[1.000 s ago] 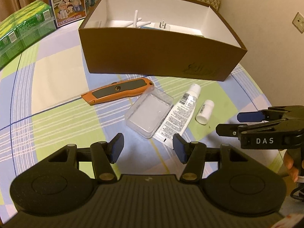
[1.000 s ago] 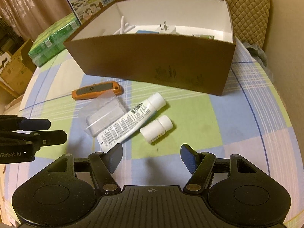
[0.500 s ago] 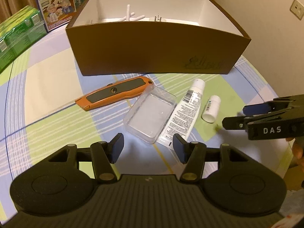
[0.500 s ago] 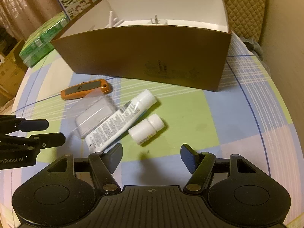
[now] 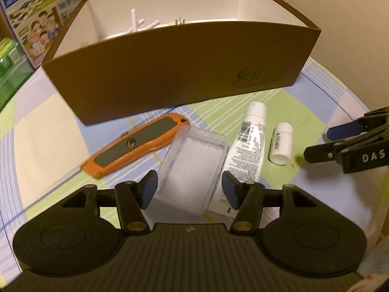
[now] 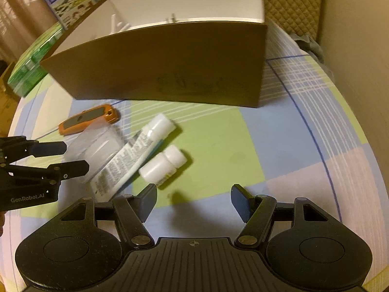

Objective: Organize rigid objects
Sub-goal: 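Lower the left gripper onto the clear plastic tray and grasp it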

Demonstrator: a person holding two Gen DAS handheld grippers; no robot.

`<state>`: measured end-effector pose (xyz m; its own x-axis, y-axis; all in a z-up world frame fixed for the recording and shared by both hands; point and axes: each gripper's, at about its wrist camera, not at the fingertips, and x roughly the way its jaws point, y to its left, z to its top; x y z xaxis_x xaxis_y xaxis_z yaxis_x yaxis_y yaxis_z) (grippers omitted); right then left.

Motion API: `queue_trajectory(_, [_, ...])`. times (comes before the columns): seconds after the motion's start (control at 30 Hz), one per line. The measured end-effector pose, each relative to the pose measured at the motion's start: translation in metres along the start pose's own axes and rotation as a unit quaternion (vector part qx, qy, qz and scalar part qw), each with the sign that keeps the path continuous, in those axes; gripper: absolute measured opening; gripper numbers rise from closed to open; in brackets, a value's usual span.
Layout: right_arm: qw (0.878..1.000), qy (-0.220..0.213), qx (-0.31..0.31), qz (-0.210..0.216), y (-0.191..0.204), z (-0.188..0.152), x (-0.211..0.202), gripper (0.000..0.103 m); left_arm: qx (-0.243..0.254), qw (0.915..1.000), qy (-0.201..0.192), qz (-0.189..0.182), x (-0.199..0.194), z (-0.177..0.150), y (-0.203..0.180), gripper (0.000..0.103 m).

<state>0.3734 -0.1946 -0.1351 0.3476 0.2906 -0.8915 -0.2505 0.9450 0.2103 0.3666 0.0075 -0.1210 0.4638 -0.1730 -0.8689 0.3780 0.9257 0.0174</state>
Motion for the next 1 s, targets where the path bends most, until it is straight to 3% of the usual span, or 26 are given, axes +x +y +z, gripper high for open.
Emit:
queue_trajectory(0.5, [1.000, 0.001, 0.006, 0.000, -0.003, 0.004, 0.000, 0.065, 0.022, 0.9997, -0.008, -0.001, 0.013, 0.005, -0.002, 0.054])
queue_trajectory(0.9, [0.997, -0.048, -0.039, 0.048, 0.035, 0.020, 0.004, 0.064, -0.081, 0.9947, 0.008, 0.063, -0.014, -0.038, 0.046, 0.054])
queue_trajectory(1.0, [0.996, -0.048, -0.049, 0.054, 0.045, 0.023, 0.014, 0.056, -0.106, 0.9910, 0.010, 0.080, -0.020, -0.046, 0.060, 0.054])
